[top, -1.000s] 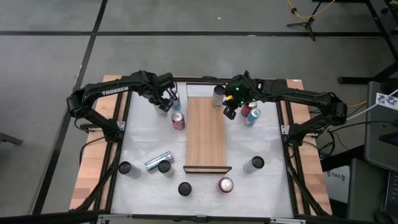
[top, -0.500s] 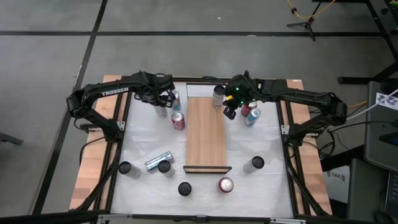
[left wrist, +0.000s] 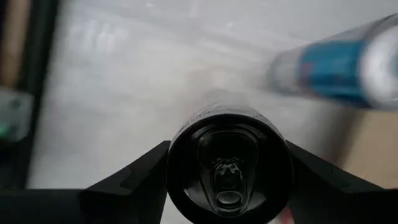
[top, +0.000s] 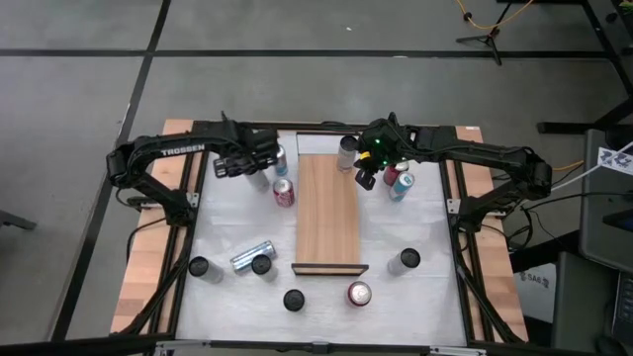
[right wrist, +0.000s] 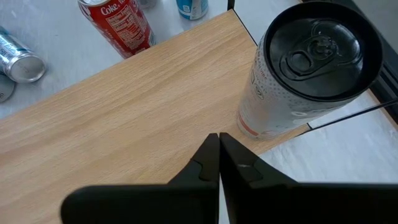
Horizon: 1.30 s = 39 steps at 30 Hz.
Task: Place canned beverage on shelf
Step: Put the white pink soda can on the shelf aligned with the other white pink soda can
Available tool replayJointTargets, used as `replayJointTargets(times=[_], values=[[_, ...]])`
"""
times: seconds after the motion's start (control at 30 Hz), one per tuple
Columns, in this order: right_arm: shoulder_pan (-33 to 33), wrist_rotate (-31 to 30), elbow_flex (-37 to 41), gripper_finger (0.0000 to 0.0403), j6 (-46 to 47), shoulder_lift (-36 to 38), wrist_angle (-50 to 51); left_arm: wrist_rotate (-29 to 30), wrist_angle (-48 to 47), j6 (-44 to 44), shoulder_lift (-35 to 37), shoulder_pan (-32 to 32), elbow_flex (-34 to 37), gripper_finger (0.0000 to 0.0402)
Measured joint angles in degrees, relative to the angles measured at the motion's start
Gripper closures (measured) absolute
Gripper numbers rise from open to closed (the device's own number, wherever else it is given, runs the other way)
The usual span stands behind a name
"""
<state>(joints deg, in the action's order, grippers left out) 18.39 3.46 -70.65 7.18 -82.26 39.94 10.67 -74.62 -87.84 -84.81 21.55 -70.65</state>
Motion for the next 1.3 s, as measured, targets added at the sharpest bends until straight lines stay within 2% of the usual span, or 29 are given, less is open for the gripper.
replayJointTargets(times=[0.13, 0.23, 0.53, 1.3], values=[[0.0, 0.0, 0.0, 0.0402, 0.0, 0.0, 0.0, -0.4, -5.7, -5.9, 0.0, -0.9, 0.1, 0.0163], [0.0, 0.0, 0.0, 0.0402, 0.0, 0.0, 0.0, -0.7, -6.6, -8.1, 0.0, -1.0, 0.2, 0.0159], [0.0, 0.0, 0.0, 0.0402, 0.0, 0.0, 0.0, -2.5, -6.4, -8.1, 0.0, -1.0, 0.2, 0.0134], [0.0, 0.0, 0.0, 0.0402, 0.0, 0.0, 0.0, -3.1, -5.8, -8.0, 0.0, -1.0, 0.2, 0.0129]])
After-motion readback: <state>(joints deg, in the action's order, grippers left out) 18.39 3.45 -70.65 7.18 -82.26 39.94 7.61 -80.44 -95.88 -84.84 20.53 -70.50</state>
